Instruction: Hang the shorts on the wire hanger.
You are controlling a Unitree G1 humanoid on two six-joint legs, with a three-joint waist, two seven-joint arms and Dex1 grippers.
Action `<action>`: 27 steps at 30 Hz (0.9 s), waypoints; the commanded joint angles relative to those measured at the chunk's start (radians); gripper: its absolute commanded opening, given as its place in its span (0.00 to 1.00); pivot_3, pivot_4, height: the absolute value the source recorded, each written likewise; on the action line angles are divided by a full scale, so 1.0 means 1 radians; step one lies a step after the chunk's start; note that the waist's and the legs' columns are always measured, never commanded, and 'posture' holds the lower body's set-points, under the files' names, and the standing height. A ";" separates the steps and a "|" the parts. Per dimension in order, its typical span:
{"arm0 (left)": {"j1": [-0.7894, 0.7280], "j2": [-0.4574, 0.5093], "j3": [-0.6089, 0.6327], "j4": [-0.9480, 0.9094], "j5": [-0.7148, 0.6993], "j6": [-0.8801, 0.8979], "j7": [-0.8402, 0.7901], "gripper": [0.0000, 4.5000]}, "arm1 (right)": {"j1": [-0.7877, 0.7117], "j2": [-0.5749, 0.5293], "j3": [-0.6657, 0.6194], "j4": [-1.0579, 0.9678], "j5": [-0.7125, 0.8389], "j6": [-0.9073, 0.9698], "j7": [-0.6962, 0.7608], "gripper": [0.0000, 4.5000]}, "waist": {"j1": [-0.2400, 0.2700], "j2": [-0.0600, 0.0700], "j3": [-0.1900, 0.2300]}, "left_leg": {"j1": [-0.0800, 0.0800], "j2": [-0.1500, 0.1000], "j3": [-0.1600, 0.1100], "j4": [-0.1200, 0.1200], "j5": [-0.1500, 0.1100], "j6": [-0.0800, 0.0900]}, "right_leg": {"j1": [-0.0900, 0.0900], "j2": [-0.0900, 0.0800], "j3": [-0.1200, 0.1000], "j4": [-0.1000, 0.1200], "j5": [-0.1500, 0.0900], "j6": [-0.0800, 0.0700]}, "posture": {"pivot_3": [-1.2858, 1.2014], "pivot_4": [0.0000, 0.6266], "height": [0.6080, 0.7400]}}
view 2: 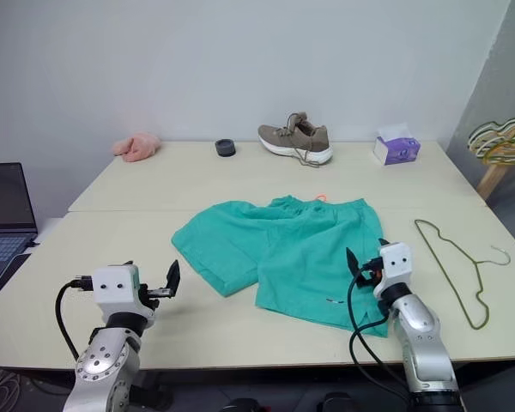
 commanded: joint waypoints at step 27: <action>0.002 0.031 -0.016 -0.093 -0.039 0.006 -0.098 1.00 | -0.004 0.002 -0.002 -0.024 0.016 -0.028 0.045 0.98 | 0.001 0.000 0.000 | 0.000 0.000 0.000 0.000 0.000 0.000 | 0.000 0.000 0.000 0.000 0.000 0.000 | 0.51 0.00 1.00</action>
